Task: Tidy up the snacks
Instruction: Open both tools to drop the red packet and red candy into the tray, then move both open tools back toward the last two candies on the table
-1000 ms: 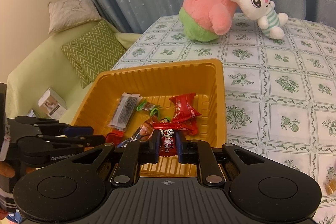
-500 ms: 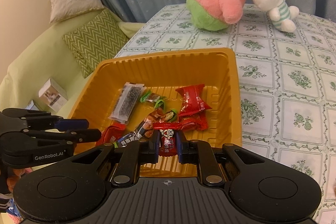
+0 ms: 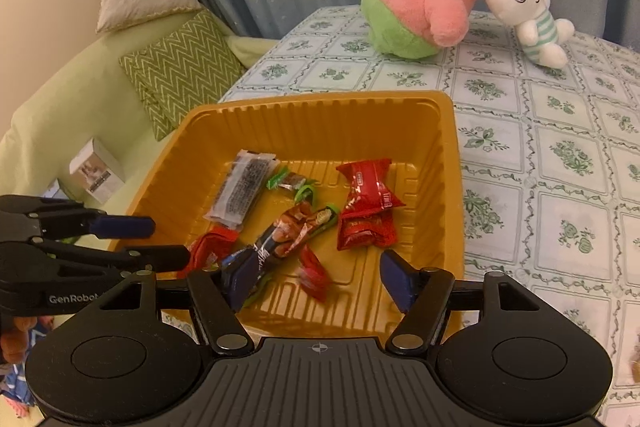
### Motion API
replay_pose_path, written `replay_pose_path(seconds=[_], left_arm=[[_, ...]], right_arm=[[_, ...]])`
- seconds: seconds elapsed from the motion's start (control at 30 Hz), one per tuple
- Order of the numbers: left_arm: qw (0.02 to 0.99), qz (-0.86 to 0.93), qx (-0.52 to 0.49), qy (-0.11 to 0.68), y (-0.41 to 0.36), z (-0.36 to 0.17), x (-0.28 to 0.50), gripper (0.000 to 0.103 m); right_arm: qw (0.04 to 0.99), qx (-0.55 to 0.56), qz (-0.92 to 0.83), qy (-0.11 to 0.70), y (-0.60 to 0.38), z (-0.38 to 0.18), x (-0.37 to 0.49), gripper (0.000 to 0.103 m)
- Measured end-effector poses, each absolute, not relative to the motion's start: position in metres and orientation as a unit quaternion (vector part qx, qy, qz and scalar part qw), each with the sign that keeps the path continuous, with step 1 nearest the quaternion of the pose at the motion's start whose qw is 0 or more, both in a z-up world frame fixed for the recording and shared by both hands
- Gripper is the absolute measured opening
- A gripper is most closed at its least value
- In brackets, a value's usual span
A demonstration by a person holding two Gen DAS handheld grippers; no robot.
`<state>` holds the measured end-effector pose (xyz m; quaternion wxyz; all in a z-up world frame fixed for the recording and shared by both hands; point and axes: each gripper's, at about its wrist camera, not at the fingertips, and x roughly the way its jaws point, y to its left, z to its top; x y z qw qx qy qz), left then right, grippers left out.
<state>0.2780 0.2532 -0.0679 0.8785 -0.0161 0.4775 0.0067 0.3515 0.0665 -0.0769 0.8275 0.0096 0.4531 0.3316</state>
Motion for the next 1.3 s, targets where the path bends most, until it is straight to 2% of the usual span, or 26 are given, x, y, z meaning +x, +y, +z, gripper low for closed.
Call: replay_pose_path(seconds=[0.83,1.3], left_arm=[[0.894,0.016,-0.017,0.448,0.215,-0.035,0.233,0.048],[0.892,0.000,-0.019,0.452,0.155,-0.030,0.192,0.048]], right_arm=[[0.840,0.039,0.333,0.427,0.015,-0.051,0.312,0.074],[0.836,0.058,0.328,0.436,-0.053,-0.051,0.269,0.075]])
